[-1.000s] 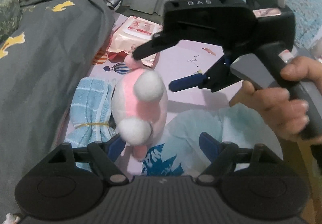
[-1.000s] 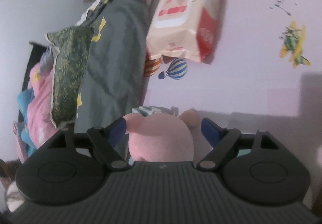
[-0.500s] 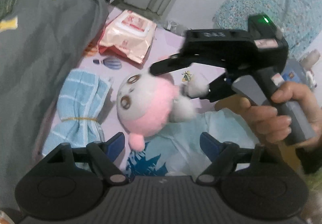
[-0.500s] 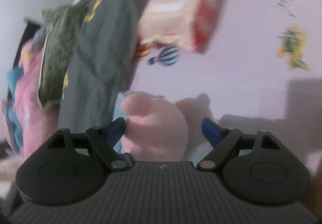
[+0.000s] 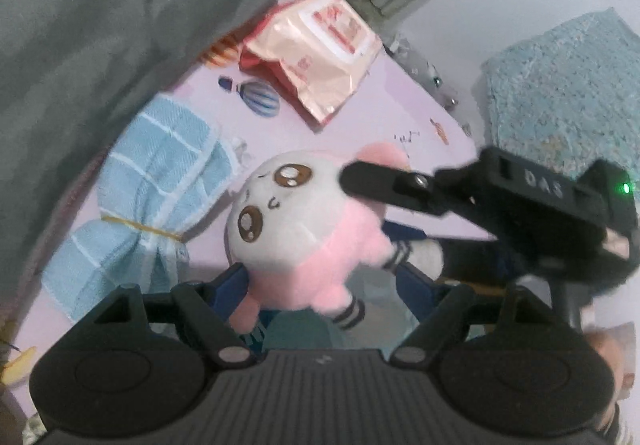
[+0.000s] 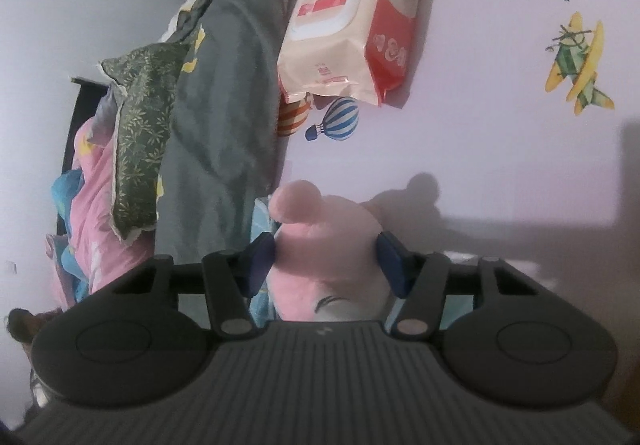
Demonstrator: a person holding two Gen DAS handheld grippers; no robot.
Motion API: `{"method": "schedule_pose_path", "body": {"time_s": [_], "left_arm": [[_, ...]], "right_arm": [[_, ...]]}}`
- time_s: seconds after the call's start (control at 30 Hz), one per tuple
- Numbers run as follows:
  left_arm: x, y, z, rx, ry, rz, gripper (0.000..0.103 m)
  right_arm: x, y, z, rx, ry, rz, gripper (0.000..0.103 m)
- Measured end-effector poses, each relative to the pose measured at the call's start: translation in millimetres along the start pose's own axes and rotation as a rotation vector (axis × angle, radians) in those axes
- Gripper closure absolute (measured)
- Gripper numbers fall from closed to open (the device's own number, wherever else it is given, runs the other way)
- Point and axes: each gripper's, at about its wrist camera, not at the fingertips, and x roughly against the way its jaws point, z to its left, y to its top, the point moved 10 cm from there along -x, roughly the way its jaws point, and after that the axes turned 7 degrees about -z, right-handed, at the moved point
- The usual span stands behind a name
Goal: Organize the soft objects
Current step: 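Lift the plush toy with the right gripper toward the cardboard box, then lower the plush toy into the cardboard box and open the right gripper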
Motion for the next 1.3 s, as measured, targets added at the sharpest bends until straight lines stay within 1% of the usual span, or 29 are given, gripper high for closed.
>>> {"method": "schedule_pose_path", "body": {"time_s": [0.13, 0.2, 0.3, 0.4, 0.47, 0.57, 0.67, 0.77, 0.83, 0.9, 1.0, 1.07, 1.17, 1.23, 1.3], "left_arm": [[23.9, 5.3, -15.7, -0.035, -0.016, -0.046, 0.022], [40.2, 3.8, -31.4, -0.076, -0.025, -0.067, 0.022], [63.0, -4.5, -65.6, -0.158, -0.040, -0.087, 0.022], [80.6, -22.5, -111.3, -0.248, -0.086, -0.089, 0.022], [88.7, -40.9, -146.6, -0.319, -0.130, -0.075, 0.021], [85.5, -77.1, -196.7, -0.425, -0.189, -0.030, 0.021], [65.1, -123.5, -241.8, -0.525, -0.221, 0.051, 0.021], [31.1, -168.3, -270.1, -0.597, -0.212, 0.134, 0.020], [3.2, -194.7, -277.3, -0.632, -0.178, 0.191, 0.020], [-21.2, -217.5, -278.2, -0.658, -0.137, 0.247, 0.020], [-43.2, -238.7, -271.5, -0.693, -0.096, 0.294, 0.021], [-53.4, -248.8, -266.0, -0.720, -0.069, 0.317, 0.025], [-52.1, -255.0, -260.7, -0.760, -0.054, 0.315, 0.026], [-45.8, -251.4, -260.4, -0.760, -0.064, 0.317, 0.026], [-33.5, -245.8, -261.5, -0.769, -0.081, 0.312, 0.025]], "right_arm": [[19.5, -3.0, 8.9, -0.019, 0.067, -0.041, 0.049], [34.7, -5.6, 15.8, -0.025, 0.098, -0.059, 0.049], [70.7, -13.0, 27.3, -0.021, 0.142, -0.104, 0.049], [125.7, -23.7, 31.5, -0.020, 0.180, -0.175, 0.049], [164.6, -32.0, 25.4, -0.033, 0.198, -0.225, 0.049], [227.8, -49.7, 3.2, -0.063, 0.206, -0.320, 0.049], [285.0, -68.3, -33.6, -0.102, 0.179, -0.419, 0.048], [322.4, -84.9, -81.1, -0.158, 0.128, -0.496, 0.047], [334.9, -95.9, -119.2, -0.225, 0.083, -0.525, 0.047], [338.7, -105.8, -152.4, -0.282, 0.044, -0.531, 0.047], [332.5, -119.3, -191.2, -0.345, -0.005, -0.516, 0.047], [326.8, -124.7, -209.2, -0.360, -0.037, -0.505, 0.046], [317.4, -130.7, -225.0, -0.334, -0.106, -0.487, 0.046], [315.4, -132.0, -230.1, -0.307, -0.156, -0.484, 0.045], [313.5, -135.8, -231.7, -0.282, -0.182, -0.460, 0.044]]}}
